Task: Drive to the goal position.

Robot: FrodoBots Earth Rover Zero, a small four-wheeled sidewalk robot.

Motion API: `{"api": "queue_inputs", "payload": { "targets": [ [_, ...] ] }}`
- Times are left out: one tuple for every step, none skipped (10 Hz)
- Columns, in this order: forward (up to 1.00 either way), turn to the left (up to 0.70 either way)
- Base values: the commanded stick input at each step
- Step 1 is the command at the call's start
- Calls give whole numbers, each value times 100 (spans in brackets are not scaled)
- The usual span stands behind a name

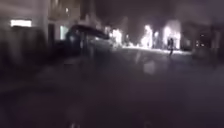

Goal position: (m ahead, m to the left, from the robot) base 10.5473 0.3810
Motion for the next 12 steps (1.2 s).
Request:
{"api": "queue_inputs", "payload": {
  "targets": [
    [70, -34],
    [70, 0],
    [70, 0],
    [70, 0],
    [70, 0],
    [70, 0],
    [70, 0],
    [70, 0],
    [70, 0],
    [70, 0],
    [70, 0],
    [70, 0]
  ]
}}
